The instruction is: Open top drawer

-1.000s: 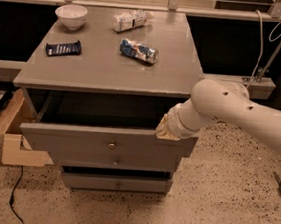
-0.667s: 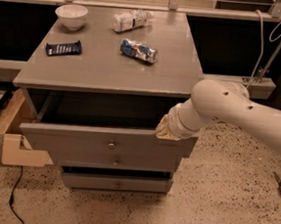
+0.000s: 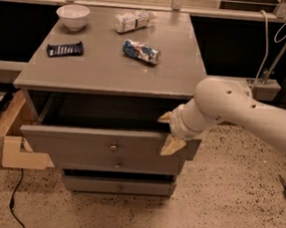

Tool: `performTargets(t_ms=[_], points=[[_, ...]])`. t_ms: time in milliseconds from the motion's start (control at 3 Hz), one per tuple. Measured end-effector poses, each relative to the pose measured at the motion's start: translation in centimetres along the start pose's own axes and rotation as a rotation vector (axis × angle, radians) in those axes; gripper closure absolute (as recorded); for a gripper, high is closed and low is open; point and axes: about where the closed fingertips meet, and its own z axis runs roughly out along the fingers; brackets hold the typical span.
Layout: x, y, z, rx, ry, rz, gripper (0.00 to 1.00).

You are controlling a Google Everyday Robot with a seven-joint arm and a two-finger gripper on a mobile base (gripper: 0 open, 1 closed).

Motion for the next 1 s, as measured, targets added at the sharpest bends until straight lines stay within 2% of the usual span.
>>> performTargets(t_ms=[333,667,1000], points=[[-0.4,0.3,0.7,-0.062,-0.003,-0.018,0.00],[-0.6,1.6,2.9,-0.171,0.011,-0.031,0.00],[-0.7,2.8,4.5,-0.253,0.037,-0.036,0.00]])
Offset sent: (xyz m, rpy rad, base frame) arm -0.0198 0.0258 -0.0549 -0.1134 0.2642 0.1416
